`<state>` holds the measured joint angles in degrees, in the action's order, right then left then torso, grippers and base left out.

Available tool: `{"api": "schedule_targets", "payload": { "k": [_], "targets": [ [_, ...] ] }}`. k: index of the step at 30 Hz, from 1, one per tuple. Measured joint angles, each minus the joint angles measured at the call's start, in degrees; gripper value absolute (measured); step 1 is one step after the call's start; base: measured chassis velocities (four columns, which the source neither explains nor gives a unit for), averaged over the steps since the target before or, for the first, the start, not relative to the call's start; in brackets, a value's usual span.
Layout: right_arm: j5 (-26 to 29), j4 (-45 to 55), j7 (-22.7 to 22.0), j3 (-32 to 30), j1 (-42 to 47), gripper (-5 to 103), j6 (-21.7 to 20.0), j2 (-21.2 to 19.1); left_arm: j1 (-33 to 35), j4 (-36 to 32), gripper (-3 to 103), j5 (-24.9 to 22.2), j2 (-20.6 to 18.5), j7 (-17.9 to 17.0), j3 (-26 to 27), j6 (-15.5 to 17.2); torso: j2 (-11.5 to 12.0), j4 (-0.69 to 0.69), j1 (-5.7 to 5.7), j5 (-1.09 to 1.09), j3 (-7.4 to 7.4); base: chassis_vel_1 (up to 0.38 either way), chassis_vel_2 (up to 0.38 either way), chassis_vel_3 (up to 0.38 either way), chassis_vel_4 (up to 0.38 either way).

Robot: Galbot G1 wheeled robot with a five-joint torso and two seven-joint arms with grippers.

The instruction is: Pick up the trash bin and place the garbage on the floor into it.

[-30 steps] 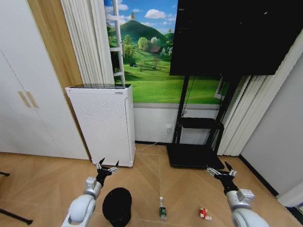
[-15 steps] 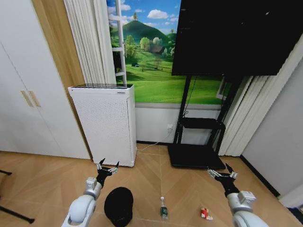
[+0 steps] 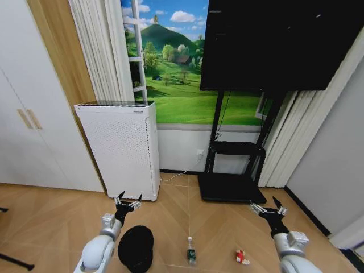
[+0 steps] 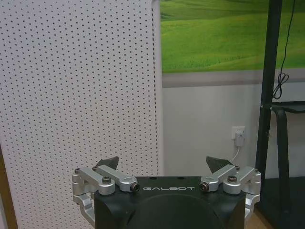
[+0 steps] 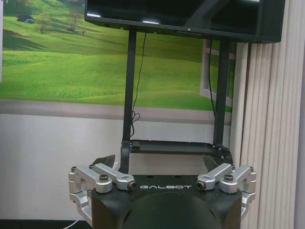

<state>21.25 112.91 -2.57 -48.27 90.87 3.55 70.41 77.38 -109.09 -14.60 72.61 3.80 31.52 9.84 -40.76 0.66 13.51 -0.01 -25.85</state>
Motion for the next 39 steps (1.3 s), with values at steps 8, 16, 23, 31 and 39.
{"api": "schedule_targets", "payload": {
  "k": [8,16,23,31,39],
  "targets": [
    [-0.01,0.08,0.06,0.06,0.00,100,-0.02,0.00,-0.06,-0.05,100,-0.36,0.01,-0.09,0.05,0.08,0.00,0.00,0.00,0.00,0.00,0.000,0.000,0.000,0.000],
    [0.05,-0.42,0.12,0.22,-0.59,100,-0.10,-0.35,-0.80,0.82,100,0.19,0.23,-0.45,0.03,0.03,1.03,0.00,-0.45,0.01,0.57,0.000,0.000,0.000,0.000],
    [0.10,-0.98,0.15,0.62,-1.28,100,-0.21,-0.54,-1.25,1.31,100,0.24,0.25,-0.44,0.04,-0.08,2.99,0.00,-1.28,0.01,1.69,0.000,0.000,0.000,0.000],
    [0.16,-1.33,0.17,0.80,-1.58,100,-0.24,-0.60,-1.36,1.45,100,0.30,0.20,-0.40,0.12,-0.13,5.31,0.00,-2.15,0.01,3.16,0.000,0.000,0.000,0.000],
    [0.17,-0.94,0.17,0.66,-0.96,100,-0.23,-0.22,-0.94,1.05,100,0.41,0.19,-0.34,0.19,-0.16,7.37,0.00,-2.93,0.01,4.44,0.000,0.000,0.000,0.000]
  ]
}}
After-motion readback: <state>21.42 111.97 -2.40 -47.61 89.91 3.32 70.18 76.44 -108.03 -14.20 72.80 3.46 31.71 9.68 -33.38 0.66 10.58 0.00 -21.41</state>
